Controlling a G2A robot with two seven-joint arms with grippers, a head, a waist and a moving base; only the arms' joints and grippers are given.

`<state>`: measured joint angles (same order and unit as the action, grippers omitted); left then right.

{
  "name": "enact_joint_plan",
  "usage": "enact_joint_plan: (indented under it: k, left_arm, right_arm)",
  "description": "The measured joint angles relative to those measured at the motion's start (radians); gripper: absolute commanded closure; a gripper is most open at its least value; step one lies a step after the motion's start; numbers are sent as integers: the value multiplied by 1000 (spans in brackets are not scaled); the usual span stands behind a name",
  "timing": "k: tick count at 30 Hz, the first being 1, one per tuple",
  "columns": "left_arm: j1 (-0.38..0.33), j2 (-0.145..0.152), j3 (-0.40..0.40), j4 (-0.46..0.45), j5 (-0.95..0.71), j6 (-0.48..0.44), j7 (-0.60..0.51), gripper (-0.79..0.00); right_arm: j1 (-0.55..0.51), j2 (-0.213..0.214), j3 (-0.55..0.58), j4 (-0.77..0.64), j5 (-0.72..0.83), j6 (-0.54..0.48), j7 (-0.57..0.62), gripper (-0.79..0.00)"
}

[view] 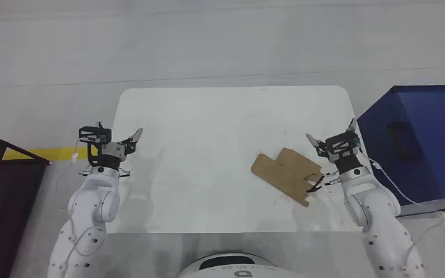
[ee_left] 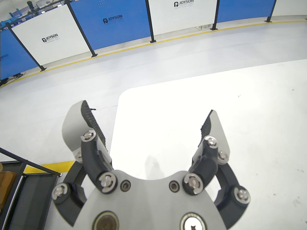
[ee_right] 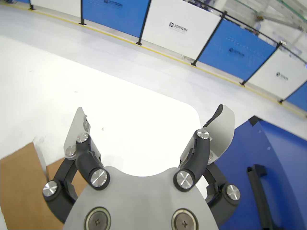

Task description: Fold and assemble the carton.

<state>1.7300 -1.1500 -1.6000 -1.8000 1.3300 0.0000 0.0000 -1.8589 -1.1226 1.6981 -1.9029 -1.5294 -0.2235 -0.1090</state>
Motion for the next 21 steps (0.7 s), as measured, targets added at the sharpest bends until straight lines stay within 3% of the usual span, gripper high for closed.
enact_joint_plan:
  k: [5, 14, 19, 21]
  left_arm:
    - [0, 0, 0, 0, 0, 0, 0, -785]
    - [0, 0, 0, 0, 0, 0, 0, -785]
    - [0, 0, 0, 0, 0, 0, 0, -785]
    - [0, 0, 0, 0, 0, 0, 0, -785]
  right_arm:
    - [-121, 15, 136, -75, -40, -161, -75, -785]
    - [-139, 18, 158, -74, -37, -193, -72, -785]
    - [-154, 46, 272, -84, -257, -367, -61, -785]
    - [-165, 55, 310, -95, -366, -384, -58, -745]
